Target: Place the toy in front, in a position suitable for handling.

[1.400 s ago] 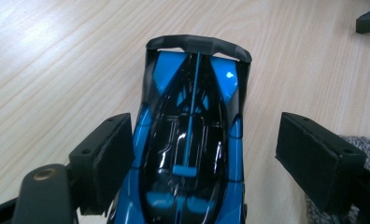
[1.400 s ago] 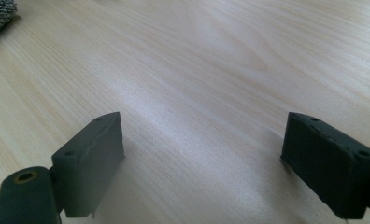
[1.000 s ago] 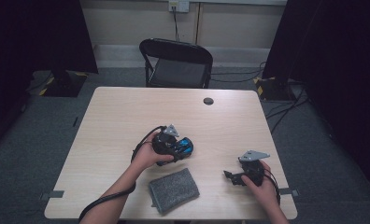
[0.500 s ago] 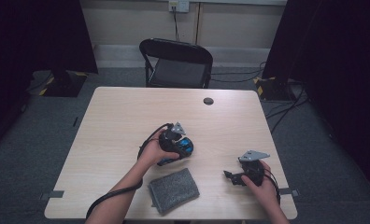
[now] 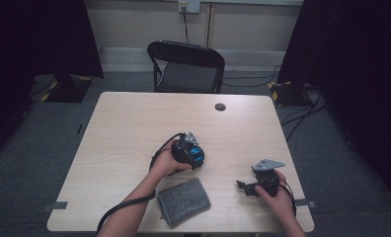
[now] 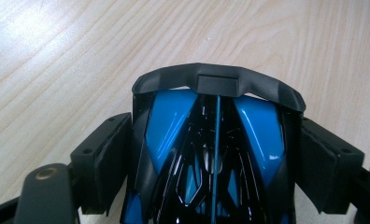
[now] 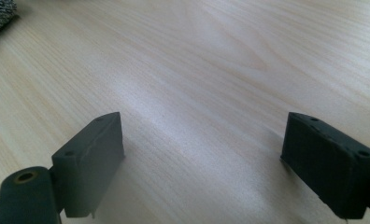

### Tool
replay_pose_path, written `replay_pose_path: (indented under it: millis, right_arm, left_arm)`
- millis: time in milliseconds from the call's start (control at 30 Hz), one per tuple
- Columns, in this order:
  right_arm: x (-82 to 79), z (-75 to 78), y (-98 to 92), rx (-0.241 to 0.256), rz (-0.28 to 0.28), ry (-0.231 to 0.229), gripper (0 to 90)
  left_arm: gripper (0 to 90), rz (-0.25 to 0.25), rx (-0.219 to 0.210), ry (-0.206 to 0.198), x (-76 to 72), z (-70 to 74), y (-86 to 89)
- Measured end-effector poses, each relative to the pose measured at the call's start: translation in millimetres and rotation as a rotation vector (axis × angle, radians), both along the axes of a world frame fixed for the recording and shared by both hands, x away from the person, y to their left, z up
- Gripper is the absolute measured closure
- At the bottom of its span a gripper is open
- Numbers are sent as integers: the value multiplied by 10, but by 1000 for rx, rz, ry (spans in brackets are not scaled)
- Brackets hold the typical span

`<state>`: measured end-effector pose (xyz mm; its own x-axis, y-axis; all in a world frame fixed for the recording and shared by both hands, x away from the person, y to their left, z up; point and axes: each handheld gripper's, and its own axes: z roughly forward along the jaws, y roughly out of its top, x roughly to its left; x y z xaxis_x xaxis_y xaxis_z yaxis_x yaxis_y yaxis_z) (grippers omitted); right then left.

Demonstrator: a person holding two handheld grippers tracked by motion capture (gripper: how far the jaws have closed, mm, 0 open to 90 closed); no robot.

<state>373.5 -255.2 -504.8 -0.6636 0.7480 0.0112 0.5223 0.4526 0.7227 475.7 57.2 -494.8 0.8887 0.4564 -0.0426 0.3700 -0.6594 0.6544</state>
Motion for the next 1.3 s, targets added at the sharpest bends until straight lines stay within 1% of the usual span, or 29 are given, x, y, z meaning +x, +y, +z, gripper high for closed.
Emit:
replay_pose_path:
  millis: [33, 67, 100, 200, 267, 300, 400, 467, 533, 733, 833, 867, 1000, 1100, 1300]
  right_arm:
    - [0, 0, 0, 0, 0, 0, 122]
    - [0, 0, 0, 0, 0, 0, 122]
    - [0, 0, 0, 0, 0, 0, 122]
    - [0, 0, 0, 0, 0, 0, 122]
    - [0, 0, 0, 0, 0, 0, 122]
    - [0, 0, 0, 0, 0, 0, 122]
    - [0, 0, 0, 0, 0, 0, 122]
    - [0, 0, 0, 0, 0, 0, 122]
    - [0, 0, 0, 0, 0, 0, 122]
    - [0, 0, 0, 0, 0, 0, 122]
    - [0, 0, 0, 0, 0, 0, 122]
    - [0, 0, 0, 0, 0, 0, 122]
    - [0, 0, 0, 0, 0, 0, 122]
    - [0, 0, 0, 0, 0, 0, 122]
    - [0, 0, 0, 0, 0, 0, 122]
  left_arm:
    - [231, 3, -3, -2, -8, -1, -5]
    - [232, 0, 6, -2, -7, 5, -3]
    - [233, 10, 5, -2, -15, 4, -12]
    - [238, 4, 24, -7, -14, 16, -17]
    - [239, 13, 20, -5, -20, 17, -20]
    - [240, 8, 29, -6, -17, 23, -15]
    - [243, 31, 35, 0, -11, 36, 4]
    - [244, 51, 8, 3, -9, 60, 33]
    - [246, 68, -4, 1, 1, 113, 74]
    - [250, 98, -11, 5, 13, 253, 164]
    - [251, 116, -24, 2, 20, 332, 228]
    - [252, 116, -24, 2, 20, 332, 228]
    - [252, 144, -18, 2, 28, 394, 313]
    - [253, 160, -37, -3, 27, 431, 378]
    - [254, 172, -40, -10, 18, 543, 476]
